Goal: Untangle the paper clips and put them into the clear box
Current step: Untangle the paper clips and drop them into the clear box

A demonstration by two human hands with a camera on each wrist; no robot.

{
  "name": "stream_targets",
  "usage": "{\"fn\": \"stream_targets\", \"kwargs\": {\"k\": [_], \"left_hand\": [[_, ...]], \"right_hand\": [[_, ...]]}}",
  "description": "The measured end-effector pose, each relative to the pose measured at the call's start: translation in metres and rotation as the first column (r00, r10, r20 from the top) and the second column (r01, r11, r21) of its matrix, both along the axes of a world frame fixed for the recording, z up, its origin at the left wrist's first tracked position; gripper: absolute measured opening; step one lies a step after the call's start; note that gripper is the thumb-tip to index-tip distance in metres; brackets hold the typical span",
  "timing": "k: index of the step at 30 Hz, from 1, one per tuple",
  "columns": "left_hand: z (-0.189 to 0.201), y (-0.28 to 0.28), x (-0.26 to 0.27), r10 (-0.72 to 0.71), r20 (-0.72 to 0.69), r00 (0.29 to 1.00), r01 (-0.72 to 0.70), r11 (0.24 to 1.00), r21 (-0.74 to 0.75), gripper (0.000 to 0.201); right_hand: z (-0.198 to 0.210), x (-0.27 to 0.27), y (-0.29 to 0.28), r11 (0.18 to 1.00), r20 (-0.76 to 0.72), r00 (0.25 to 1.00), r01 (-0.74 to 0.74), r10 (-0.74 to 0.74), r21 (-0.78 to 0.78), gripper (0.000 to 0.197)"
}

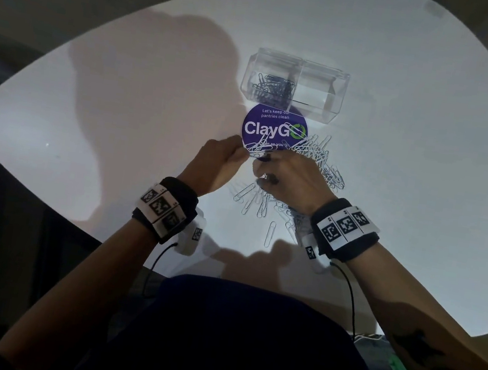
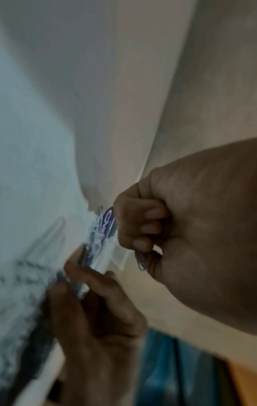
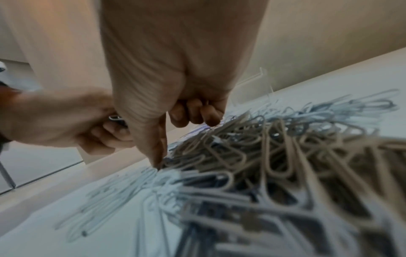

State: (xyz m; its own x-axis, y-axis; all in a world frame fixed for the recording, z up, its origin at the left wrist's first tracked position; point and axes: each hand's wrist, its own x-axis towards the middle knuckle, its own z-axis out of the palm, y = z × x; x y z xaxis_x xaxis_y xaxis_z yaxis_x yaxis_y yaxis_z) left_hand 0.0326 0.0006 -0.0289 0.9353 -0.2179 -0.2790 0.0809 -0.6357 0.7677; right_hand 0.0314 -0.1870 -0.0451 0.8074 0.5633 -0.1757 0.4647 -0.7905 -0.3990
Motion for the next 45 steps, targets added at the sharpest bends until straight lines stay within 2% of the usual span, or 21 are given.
{"fn": "stream_targets", "kwargs": {"k": [3, 7, 9, 12, 15, 18, 22, 24, 25, 27, 28, 29, 31, 32, 33, 35, 36, 37, 40, 42, 45], "left_hand": [[0.007, 0.000, 0.000, 0.135, -0.113, 0.984, -0.151, 0.978, -0.146, 0.021], [0.008, 0.003, 0.001, 0.204, -0.295, 0.933, -0.286, 0.919, -0.271, 0.019], [0.011, 0.005, 0.002, 0.175, -0.338, 0.925, -0.281, 0.914, -0.294, 0.012], [0.011, 0.003, 0.003, 0.131, -0.354, 0.926, -0.246, 0.922, -0.300, 0.003], [0.007, -0.001, 0.007, 0.083, -0.423, 0.902, -0.216, 0.937, -0.276, 0.015], [0.008, -0.007, 0.012, 0.008, -0.502, 0.865, -0.173, 0.943, -0.284, 0.033], [0.013, -0.022, 0.019, -0.013, -0.528, 0.849, -0.151, 0.952, -0.265, 0.022], [0.011, -0.032, 0.023, 0.028, -0.472, 0.881, -0.142, 0.968, -0.208, 0.036], [0.009, -0.037, 0.024, 0.025, -0.387, 0.922, -0.095, 0.982, -0.161, 0.043], [0.008, -0.044, 0.024, -0.078, -0.148, 0.986, 0.076, 0.997, -0.016, 0.049], [0.008, -0.047, 0.024, -0.165, -0.029, 0.986, 0.167, 0.983, 0.076, 0.048], [0.007, -0.049, 0.024, -0.255, 0.073, 0.964, 0.240, 0.956, 0.169, 0.043], [0.005, -0.055, 0.024, -0.386, 0.178, 0.905, 0.323, 0.897, 0.301, 0.025], [0.004, -0.060, 0.022, -0.436, 0.199, 0.878, 0.353, 0.869, 0.347, 0.024], [0.002, -0.064, 0.021, -0.490, 0.206, 0.847, 0.388, 0.835, 0.389, 0.033], [-0.004, -0.073, 0.018, -0.578, 0.168, 0.799, 0.451, 0.760, 0.468, 0.052], [-0.005, -0.076, 0.017, -0.591, 0.154, 0.792, 0.455, 0.740, 0.495, 0.055], [-0.006, -0.078, 0.017, -0.584, 0.158, 0.796, 0.442, 0.740, 0.506, 0.051], [-0.003, -0.076, 0.018, -0.500, 0.225, 0.836, 0.370, 0.817, 0.442, 0.014], [-0.002, -0.068, 0.021, -0.453, 0.212, 0.866, 0.330, 0.835, 0.440, 0.012], [0.002, -0.056, 0.026, -0.436, 0.185, 0.881, 0.283, 0.797, 0.534, 0.015]], "right_hand": [[0.000, 0.005, 0.005, 0.999, -0.019, 0.999, 0.041, -0.041, 0.012, 0.019], [0.000, 0.007, 0.014, 0.995, -0.088, 0.992, 0.089, -0.085, 0.043, 0.013], [0.001, 0.004, 0.015, 0.975, -0.156, 0.979, 0.158, -0.134, 0.156, 0.015], [0.007, -0.003, 0.011, 0.897, -0.289, 0.936, 0.296, -0.203, 0.328, 0.017], [0.011, -0.006, 0.002, 0.849, -0.401, 0.879, 0.404, -0.257, 0.340, 0.005], [0.015, -0.008, -0.012, 0.816, -0.481, 0.825, 0.480, -0.296, 0.322, 0.015], [0.027, -0.012, -0.033, 0.661, -0.591, 0.712, 0.656, -0.380, 0.365, 0.027], [0.033, -0.013, -0.043, 0.605, -0.594, 0.679, 0.706, -0.431, 0.368, 0.033], [0.033, -0.013, -0.050, 0.586, -0.577, 0.669, 0.725, -0.470, 0.363, 0.036], [0.031, -0.012, -0.064, 0.544, -0.516, 0.640, 0.764, -0.569, 0.348, 0.042], [0.028, -0.011, -0.073, 0.548, -0.455, 0.640, 0.767, -0.620, 0.333, 0.043], [0.026, -0.009, -0.081, 0.586, -0.374, 0.657, 0.754, -0.655, 0.298, 0.040], [0.021, -0.008, -0.093, 0.694, -0.216, 0.713, 0.700, -0.667, 0.171, 0.023], [0.018, -0.009, -0.096, 0.729, -0.174, 0.733, 0.677, -0.658, 0.097, 0.013], [0.018, -0.011, -0.097, 0.754, -0.154, 0.749, 0.656, -0.644, 0.035, 0.013], [0.013, -0.015, -0.094, 0.800, -0.161, 0.786, 0.599, -0.596, -0.037, 0.025], [0.011, -0.016, -0.091, 0.811, -0.171, 0.796, 0.584, -0.580, -0.035, 0.026], [0.009, -0.017, -0.088, 0.814, -0.184, 0.799, 0.580, -0.573, -0.021, 0.023], [0.005, -0.014, -0.085, 0.804, -0.153, 0.797, 0.594, -0.585, 0.020, 0.008], [0.003, -0.012, -0.086, 0.801, -0.136, 0.798, 0.598, -0.588, 0.044, 0.008], [0.003, -0.010, -0.085, 0.789, -0.093, 0.798, 0.603, -0.596, 0.120, 0.008]]}}
